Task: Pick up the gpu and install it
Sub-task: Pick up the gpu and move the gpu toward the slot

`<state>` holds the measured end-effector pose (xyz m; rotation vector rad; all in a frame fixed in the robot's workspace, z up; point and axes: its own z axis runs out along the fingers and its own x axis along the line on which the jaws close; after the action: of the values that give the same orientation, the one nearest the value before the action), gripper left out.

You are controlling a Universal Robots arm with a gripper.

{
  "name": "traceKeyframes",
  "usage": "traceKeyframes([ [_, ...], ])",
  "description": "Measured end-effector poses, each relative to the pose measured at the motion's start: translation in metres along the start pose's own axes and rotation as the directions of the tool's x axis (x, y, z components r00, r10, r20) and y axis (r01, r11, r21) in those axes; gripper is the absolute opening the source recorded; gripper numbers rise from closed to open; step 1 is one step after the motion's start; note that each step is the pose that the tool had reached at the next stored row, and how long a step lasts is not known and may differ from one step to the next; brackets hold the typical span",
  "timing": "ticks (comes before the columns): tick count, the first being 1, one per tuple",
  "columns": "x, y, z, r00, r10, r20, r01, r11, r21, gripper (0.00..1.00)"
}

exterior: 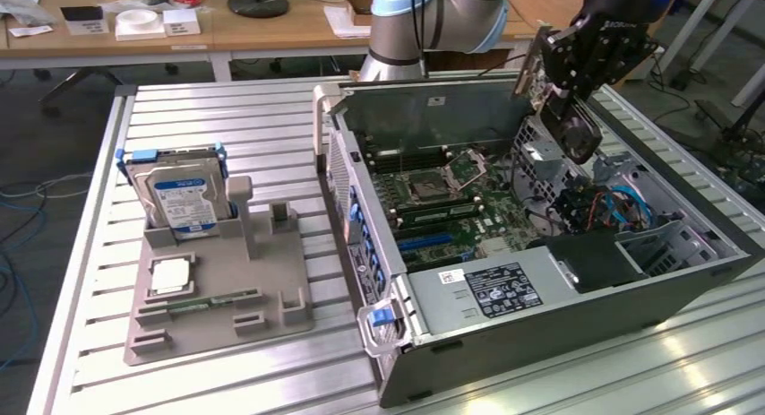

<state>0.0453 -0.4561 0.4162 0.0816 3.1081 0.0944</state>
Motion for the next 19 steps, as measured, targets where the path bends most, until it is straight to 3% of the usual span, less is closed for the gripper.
traceKeyframes([
  [19, -0.014, 0.0007, 0.0005, 1.0000, 0.000, 0.0000, 0.000, 1.0000, 0.0000, 0.27],
])
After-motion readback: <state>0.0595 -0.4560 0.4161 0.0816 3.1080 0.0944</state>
